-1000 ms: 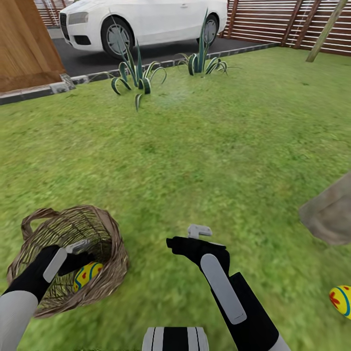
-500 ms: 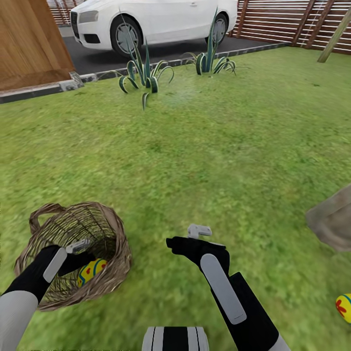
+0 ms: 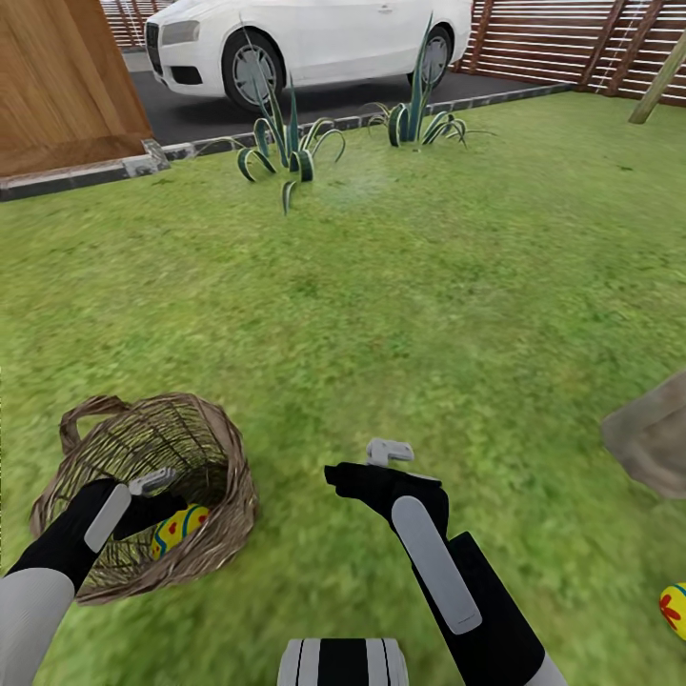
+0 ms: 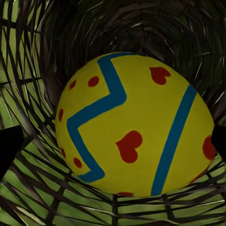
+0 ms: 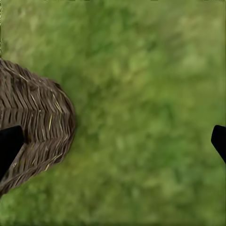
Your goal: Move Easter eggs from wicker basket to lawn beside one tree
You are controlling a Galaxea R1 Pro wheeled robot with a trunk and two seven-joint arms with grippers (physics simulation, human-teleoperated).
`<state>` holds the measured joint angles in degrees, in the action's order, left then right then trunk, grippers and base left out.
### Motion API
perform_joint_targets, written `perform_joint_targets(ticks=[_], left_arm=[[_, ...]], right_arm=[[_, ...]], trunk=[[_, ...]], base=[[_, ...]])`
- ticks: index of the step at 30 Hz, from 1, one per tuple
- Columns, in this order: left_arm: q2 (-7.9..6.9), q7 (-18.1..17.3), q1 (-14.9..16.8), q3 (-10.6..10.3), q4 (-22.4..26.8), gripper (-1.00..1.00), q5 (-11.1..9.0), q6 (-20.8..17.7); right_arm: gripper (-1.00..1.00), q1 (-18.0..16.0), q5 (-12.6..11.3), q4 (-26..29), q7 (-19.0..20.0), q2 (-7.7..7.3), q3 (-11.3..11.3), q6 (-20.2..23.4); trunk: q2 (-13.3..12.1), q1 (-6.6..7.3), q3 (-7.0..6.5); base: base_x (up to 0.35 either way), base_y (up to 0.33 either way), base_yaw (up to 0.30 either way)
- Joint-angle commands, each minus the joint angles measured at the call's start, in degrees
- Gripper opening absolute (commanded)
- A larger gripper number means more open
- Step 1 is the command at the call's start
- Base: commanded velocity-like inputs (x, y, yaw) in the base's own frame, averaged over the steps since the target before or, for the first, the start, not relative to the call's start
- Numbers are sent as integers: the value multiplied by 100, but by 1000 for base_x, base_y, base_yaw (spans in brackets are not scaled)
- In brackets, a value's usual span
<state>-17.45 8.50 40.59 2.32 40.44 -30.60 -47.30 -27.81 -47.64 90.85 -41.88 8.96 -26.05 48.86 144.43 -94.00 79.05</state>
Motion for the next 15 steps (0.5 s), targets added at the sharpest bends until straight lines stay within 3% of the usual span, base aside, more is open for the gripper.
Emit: perform_joint_targets(ticks=[1,10,15], left_arm=[[1,49,1,5,8,100,-61,-24],[4,49,1,5,8,100,-61,-24],[-1,47,1,5,8,100,-61,-24]], right_arm=[[100,-4,-53,5,-59,0,-4,10],[100,2,-53,5,-57,0,-8,15],[100,4,-54,5,-57,0,-13,17]], trunk=[[2,0,4],[2,0,4],[2,0,4]], base=[[93,-1,66],[28,-6,15],[15,-130,6]])
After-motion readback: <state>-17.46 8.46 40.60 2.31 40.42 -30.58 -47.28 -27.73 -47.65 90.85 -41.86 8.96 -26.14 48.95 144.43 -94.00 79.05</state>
